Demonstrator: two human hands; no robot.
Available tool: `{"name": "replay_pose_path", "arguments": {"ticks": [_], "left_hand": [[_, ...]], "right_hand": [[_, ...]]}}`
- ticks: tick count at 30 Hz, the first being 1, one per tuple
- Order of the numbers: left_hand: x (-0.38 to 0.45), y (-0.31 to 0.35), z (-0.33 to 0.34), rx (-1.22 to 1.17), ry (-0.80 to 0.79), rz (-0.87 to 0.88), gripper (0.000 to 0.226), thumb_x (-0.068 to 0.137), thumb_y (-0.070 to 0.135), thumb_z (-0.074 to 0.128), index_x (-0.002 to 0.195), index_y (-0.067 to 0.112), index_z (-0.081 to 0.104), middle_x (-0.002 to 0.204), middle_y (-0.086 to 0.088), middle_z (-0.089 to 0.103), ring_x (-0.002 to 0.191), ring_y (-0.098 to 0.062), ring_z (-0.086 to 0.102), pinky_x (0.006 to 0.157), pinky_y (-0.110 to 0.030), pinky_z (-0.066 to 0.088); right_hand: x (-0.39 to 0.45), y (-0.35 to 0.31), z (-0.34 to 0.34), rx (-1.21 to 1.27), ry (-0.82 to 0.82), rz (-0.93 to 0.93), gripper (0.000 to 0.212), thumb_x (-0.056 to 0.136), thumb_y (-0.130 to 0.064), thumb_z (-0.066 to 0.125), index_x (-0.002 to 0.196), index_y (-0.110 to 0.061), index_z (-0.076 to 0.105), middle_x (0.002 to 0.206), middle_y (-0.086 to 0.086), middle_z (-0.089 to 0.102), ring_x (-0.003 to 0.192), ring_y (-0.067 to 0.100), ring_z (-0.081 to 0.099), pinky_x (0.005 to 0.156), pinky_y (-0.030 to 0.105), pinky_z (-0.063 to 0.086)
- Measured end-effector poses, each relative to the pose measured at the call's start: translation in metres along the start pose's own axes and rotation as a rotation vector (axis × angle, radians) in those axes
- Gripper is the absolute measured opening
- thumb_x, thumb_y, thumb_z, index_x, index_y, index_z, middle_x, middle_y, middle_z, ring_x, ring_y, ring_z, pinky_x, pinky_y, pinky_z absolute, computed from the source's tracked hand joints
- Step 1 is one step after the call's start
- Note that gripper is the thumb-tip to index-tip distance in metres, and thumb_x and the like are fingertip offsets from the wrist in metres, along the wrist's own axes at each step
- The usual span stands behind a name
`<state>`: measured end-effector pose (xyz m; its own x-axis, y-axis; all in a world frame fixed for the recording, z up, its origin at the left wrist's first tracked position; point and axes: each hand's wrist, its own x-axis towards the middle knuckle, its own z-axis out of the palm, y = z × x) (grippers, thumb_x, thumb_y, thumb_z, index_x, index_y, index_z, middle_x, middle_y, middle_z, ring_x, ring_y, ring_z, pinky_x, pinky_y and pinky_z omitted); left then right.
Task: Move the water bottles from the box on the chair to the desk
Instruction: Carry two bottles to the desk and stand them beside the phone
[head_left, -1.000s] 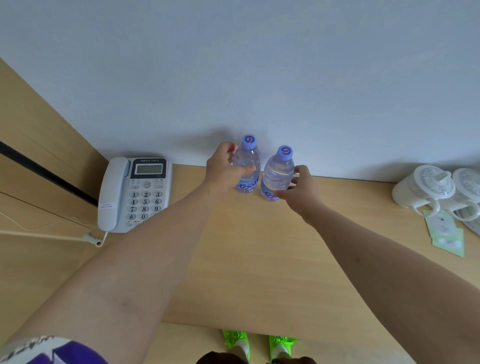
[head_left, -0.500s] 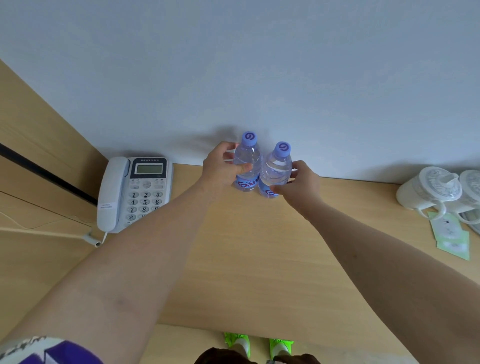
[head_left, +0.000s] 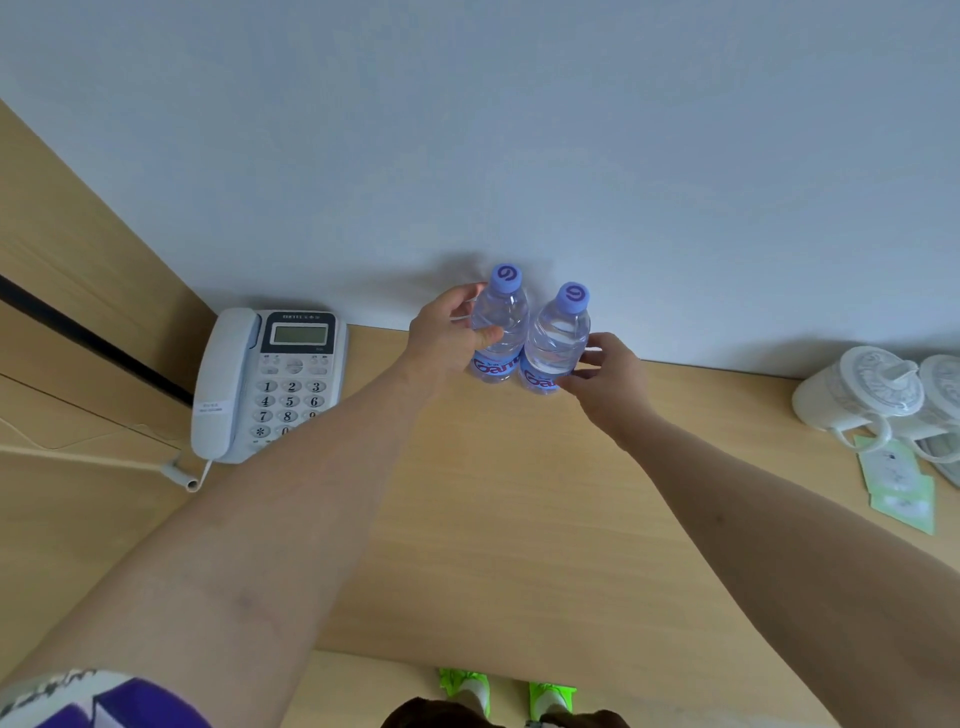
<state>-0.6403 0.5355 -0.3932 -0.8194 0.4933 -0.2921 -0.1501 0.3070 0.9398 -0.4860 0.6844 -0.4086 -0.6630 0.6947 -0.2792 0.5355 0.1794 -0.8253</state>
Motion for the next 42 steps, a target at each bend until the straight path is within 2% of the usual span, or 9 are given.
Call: {"name": "replay_pose_path", "arguments": {"ticks": [3, 8, 16, 20, 28, 31, 33, 36, 42], "left_hand": [[0.002, 0.000, -0.001, -0.006, -0.015, -0.012, 0.064, 0.077, 0.009, 0.083, 0.134, 0.026, 0.061, 0.128, -0.004, 0.060, 0.118, -0.021, 0.062, 0.101, -0.048, 0.052], [0.003, 0.000, -0.001, -0.041, -0.017, -0.022, 0.066, 0.077, 0.007, 0.083, 0.136, 0.025, 0.059, 0.129, -0.006, 0.058, 0.119, -0.024, 0.061, 0.102, -0.048, 0.051], [0.003, -0.001, -0.003, -0.013, -0.009, -0.040, 0.057, 0.076, 0.007, 0.085, 0.127, 0.014, 0.060, 0.124, -0.004, 0.061, 0.115, -0.021, 0.063, 0.099, -0.049, 0.053], [0.004, -0.004, -0.003, -0.010, -0.018, -0.039, 0.057, 0.075, 0.007, 0.086, 0.125, 0.013, 0.060, 0.125, -0.005, 0.061, 0.114, -0.019, 0.063, 0.100, -0.049, 0.053], [0.002, -0.005, -0.004, 0.020, -0.044, 0.001, 0.055, 0.079, 0.011, 0.084, 0.128, 0.013, 0.059, 0.129, -0.004, 0.061, 0.119, -0.016, 0.061, 0.101, -0.037, 0.052], [-0.007, -0.001, 0.002, 0.093, 0.006, 0.002, 0.055, 0.083, 0.019, 0.080, 0.133, 0.018, 0.057, 0.131, 0.004, 0.058, 0.112, -0.013, 0.059, 0.065, -0.007, 0.051], [-0.015, 0.001, 0.007, 0.120, 0.052, -0.035, 0.063, 0.082, 0.024, 0.080, 0.138, 0.020, 0.052, 0.135, 0.005, 0.053, 0.111, -0.014, 0.054, 0.052, -0.002, 0.043], [-0.028, 0.004, 0.011, 0.198, 0.077, -0.093, 0.083, 0.081, 0.037, 0.079, 0.150, 0.019, 0.036, 0.148, -0.001, 0.046, 0.128, -0.020, 0.049, 0.083, -0.020, 0.040], [-0.073, 0.020, 0.029, 0.396, 0.093, -0.026, 0.069, 0.079, 0.043, 0.072, 0.136, 0.017, 0.044, 0.136, -0.006, 0.052, 0.107, -0.020, 0.056, 0.085, -0.034, 0.049]], "right_hand": [[0.003, -0.002, 0.002, -0.022, 0.042, 0.009, 0.041, 0.078, -0.009, 0.078, 0.114, -0.017, 0.061, 0.107, -0.002, 0.071, 0.086, 0.013, 0.070, 0.068, 0.034, 0.056], [0.008, 0.001, 0.010, -0.095, 0.076, -0.005, 0.037, 0.079, -0.012, 0.078, 0.103, -0.023, 0.053, 0.099, -0.006, 0.067, 0.075, 0.005, 0.064, 0.049, 0.017, 0.038], [0.015, 0.004, 0.021, -0.226, 0.116, -0.043, 0.039, 0.079, -0.019, 0.077, 0.107, -0.020, 0.049, 0.101, 0.000, 0.068, 0.083, 0.023, 0.065, 0.052, 0.025, 0.038], [0.019, 0.000, 0.022, -0.261, 0.132, -0.018, 0.037, 0.079, -0.019, 0.076, 0.102, -0.020, 0.047, 0.103, 0.004, 0.069, 0.083, 0.026, 0.066, 0.062, 0.036, 0.052], [0.006, -0.001, 0.021, -0.334, 0.129, -0.009, 0.054, 0.082, -0.029, 0.075, 0.128, -0.018, 0.051, 0.123, 0.001, 0.067, 0.107, 0.026, 0.060, 0.072, 0.032, 0.039], [-0.004, -0.003, 0.017, -0.351, 0.132, 0.016, 0.064, 0.085, -0.028, 0.072, 0.141, -0.016, 0.044, 0.122, 0.008, 0.065, 0.110, 0.027, 0.057, 0.075, 0.031, 0.040], [-0.011, -0.004, 0.011, -0.376, 0.116, -0.001, 0.066, 0.085, -0.030, 0.072, 0.143, -0.019, 0.043, 0.125, 0.007, 0.063, 0.113, 0.027, 0.056, 0.077, 0.031, 0.039], [-0.024, -0.008, -0.001, -0.409, 0.091, -0.039, 0.071, 0.084, -0.035, 0.073, 0.146, -0.019, 0.042, 0.134, 0.007, 0.058, 0.123, 0.026, 0.052, 0.083, 0.032, 0.040], [-0.068, -0.009, -0.051, -0.451, 0.106, -0.108, 0.079, 0.083, -0.039, 0.076, 0.149, -0.020, 0.037, 0.144, 0.008, 0.048, 0.133, 0.026, 0.042, 0.100, 0.038, 0.041]]}}
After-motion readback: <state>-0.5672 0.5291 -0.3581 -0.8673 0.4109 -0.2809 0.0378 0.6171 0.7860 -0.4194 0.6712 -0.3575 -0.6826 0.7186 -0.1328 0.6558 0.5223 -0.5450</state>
